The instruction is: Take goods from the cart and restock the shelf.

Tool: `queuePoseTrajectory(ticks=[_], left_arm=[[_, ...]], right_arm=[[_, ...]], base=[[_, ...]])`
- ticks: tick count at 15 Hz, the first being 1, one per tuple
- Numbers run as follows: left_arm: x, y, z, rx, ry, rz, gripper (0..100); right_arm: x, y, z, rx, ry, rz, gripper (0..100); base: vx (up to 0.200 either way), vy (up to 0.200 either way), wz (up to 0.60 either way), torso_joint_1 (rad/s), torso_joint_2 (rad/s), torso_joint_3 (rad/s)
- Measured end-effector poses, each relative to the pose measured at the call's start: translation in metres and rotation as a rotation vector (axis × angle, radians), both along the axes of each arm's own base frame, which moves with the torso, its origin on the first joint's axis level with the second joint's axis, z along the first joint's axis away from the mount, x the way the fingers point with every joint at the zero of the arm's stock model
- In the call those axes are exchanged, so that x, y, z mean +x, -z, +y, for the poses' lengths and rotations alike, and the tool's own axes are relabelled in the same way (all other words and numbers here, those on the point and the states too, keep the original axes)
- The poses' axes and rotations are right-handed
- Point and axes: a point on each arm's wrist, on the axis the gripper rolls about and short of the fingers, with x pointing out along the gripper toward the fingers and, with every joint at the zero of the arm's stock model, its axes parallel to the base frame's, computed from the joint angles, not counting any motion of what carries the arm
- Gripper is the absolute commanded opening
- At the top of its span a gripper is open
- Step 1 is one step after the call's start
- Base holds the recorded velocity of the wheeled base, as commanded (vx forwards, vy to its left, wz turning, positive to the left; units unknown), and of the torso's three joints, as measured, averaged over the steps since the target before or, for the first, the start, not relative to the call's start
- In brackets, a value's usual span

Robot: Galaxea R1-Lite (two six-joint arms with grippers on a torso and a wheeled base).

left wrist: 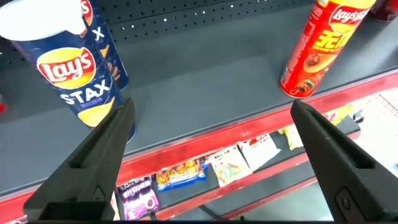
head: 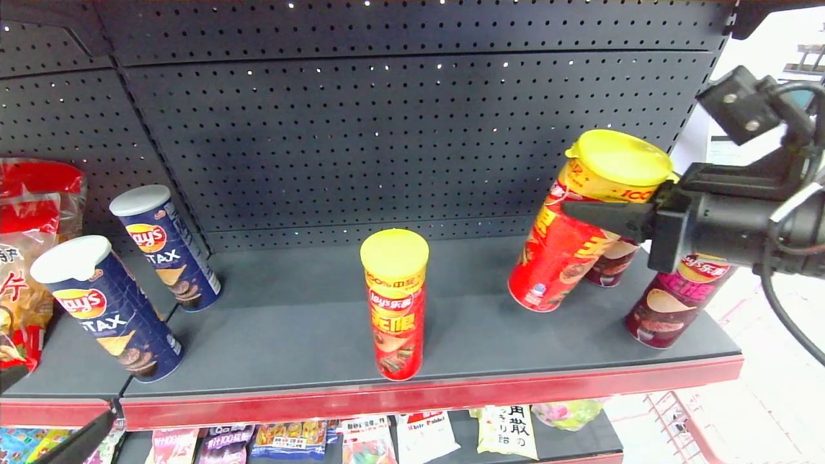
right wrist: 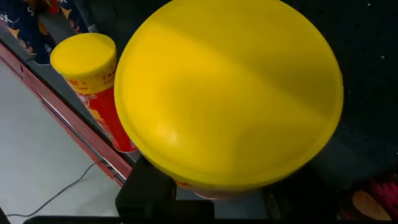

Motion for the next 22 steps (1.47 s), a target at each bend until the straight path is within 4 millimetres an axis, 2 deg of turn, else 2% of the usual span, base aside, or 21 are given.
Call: queuePoseTrajectory(ticks=[4,9,16,22], left_arm=[[-0.001,0.000,0.001,0.001,-0.013,-0.008,100],[-0.003,0.000,0.001,-0.001,-0.015,-0.016,100],[-0.004,0.001,0.001,0.000,-0.025,-0.018,100],[-0.004,0.004,0.002,0.002,-0.027,-0.009,100]], right_arm=[[0.047,0.001,0.031,-0.012,-0.025,0.013,0],[0.089,0.023,0.067,-0.042,-0.063,0.057,0],[0.117,0.045,0.107,-0.054,-0.121,0.074,0],[0.136,0.060,0.123,-0.063,-0.126,0.086,0]], base=[[0.000,0.000,0.00,0.000,0.00,0.000],[0.000,0.000,0.00,0.000,0.00,0.000],[0.000,0.000,0.00,0.000,0.00,0.000],[0.000,0.000,0.00,0.000,0.00,0.000]])
